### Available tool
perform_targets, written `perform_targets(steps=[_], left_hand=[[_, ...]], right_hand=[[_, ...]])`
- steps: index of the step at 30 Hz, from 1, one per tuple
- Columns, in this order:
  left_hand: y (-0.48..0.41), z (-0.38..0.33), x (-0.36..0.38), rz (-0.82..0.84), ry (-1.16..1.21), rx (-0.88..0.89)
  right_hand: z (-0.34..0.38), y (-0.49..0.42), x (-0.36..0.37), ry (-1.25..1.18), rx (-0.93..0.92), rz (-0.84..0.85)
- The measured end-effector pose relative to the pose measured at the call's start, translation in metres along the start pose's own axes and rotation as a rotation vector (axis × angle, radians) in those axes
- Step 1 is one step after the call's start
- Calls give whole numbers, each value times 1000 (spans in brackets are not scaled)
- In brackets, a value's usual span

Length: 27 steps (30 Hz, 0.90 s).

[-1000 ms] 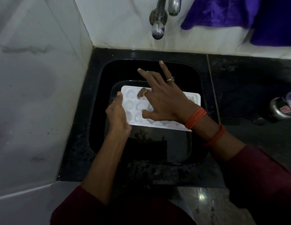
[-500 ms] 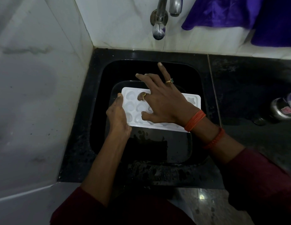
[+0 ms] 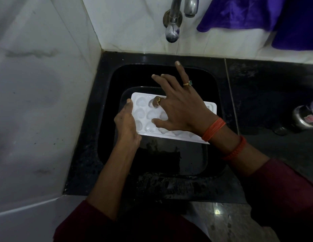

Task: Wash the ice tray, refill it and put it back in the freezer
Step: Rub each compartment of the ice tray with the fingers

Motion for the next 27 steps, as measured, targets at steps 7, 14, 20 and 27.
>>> perform_targets(steps=[7, 14, 20, 27], left_hand=[[-2, -1, -2, -14, 15, -4], [-2, 2, -3, 11, 28, -21], [-4, 1, -4, 13, 31, -14], [-3, -2, -4, -17, 37, 8]], right_hand=[[2, 5, 2, -58, 46, -25], [6, 9, 1, -98, 87, -64], [3, 16, -2, -126, 161, -117], [12, 25, -14, -219, 183, -228]])
Point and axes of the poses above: each hand's wrist, its own y-axis away from the middle knuckle, its own x-axis out of the palm, z = x × y, the point moved 8 cm from there along -y, towards the middle knuckle, and after that the axes turned 14 degrees about y, right-handed, at the moved point
